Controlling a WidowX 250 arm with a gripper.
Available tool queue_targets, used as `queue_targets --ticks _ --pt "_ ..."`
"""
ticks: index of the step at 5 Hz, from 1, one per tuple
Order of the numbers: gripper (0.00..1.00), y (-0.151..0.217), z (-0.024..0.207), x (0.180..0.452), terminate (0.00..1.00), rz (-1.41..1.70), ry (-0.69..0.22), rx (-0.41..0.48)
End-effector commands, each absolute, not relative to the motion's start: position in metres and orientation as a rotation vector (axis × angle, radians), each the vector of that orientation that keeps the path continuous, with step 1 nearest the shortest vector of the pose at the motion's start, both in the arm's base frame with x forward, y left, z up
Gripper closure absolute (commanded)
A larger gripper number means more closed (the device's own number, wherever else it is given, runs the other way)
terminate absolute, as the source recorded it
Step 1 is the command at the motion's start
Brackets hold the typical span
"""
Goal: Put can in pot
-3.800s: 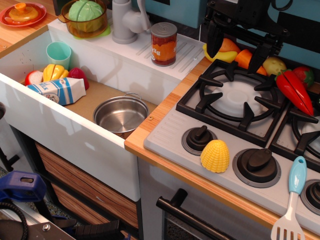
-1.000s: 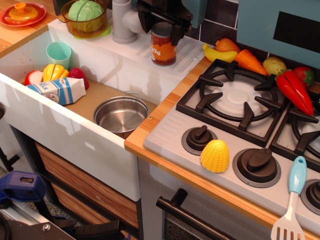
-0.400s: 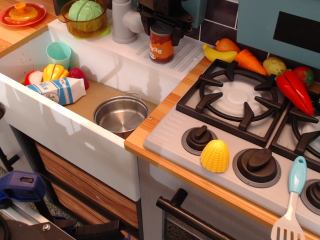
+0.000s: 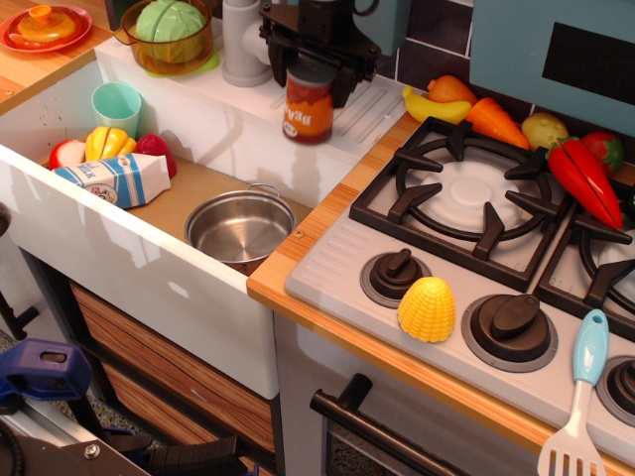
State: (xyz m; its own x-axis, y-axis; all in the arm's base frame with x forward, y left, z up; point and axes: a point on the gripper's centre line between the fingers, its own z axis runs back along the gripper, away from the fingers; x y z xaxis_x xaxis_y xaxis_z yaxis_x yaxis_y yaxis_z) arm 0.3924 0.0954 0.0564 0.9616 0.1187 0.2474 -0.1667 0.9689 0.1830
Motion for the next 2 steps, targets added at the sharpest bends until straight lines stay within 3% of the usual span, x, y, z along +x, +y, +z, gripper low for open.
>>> queue_targets --ticks 1,2 --pt "1.00 0.104 0.095 0.359 0.00 0.166 -0.320 0.232" --pt "1.00 0.103 0.076 0.345 0.00 0.170 -0.340 0.210"
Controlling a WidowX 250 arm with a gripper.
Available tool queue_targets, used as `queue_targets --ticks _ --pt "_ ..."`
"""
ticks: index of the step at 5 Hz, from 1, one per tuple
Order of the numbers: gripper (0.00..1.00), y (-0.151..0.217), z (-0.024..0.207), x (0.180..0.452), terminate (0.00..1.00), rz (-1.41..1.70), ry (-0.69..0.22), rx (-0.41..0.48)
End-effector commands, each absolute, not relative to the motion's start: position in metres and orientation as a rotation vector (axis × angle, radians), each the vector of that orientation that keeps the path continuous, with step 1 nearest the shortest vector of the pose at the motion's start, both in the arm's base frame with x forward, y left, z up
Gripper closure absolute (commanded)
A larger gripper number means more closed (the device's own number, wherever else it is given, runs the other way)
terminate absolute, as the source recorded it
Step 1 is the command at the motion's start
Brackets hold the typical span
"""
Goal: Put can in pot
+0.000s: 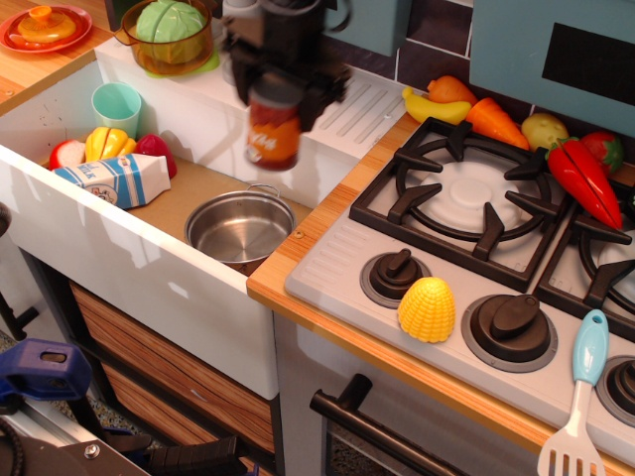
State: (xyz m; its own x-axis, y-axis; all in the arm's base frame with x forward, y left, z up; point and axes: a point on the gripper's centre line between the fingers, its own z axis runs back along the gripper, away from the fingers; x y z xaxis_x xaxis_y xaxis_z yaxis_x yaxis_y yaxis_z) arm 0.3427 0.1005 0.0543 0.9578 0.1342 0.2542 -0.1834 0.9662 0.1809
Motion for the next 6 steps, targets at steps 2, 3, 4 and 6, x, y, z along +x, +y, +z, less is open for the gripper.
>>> queue_targets --ticks 2,3,4,6 --pt "1.00 0.109 0.044 0.336 0.00 0.181 -0.350 0.202" --pt "0.00 0.109 0.040 0.337 0.00 0.181 -0.360 0.181" --pt "0.00 0.109 0.040 0.337 0.00 0.181 -0.360 0.181" --pt "0.00 0.109 0.040 0.337 1.00 0.181 -0.360 0.181"
